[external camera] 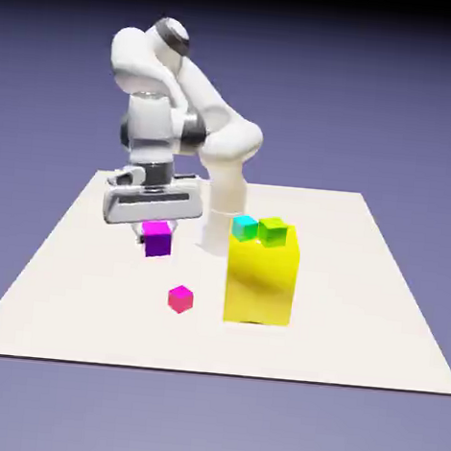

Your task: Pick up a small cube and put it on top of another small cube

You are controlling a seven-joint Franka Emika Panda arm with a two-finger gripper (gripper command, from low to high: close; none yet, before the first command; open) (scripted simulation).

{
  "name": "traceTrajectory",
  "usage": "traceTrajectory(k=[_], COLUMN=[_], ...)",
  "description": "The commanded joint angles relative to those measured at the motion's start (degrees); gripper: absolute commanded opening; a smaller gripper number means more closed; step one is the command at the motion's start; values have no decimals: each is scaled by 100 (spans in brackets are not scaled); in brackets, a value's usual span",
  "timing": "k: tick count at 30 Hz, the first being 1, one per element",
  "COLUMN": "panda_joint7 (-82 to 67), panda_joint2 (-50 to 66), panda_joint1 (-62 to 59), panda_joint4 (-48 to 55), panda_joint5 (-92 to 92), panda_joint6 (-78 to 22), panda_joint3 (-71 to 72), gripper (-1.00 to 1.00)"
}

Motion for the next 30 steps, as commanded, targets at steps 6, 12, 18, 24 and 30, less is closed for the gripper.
traceTrajectory(k=[6,12,18,24,30], panda_joint7=[-1484,-2979,-4474,-5969,-7464], panda_joint2=[110,220,330,440,550], panda_joint1=[-437,-875,-1312,-1749,-2186], panda_joint4=[-214,-428,-643,-857,-1071], panda_joint5=[851,1723,2595,3467,4339], panda_joint6=[-286,-574,-861,-1148,-1436], panda_joint3=[912,1824,2736,3649,4561], gripper=[-100,-100,-100,-100,-100])
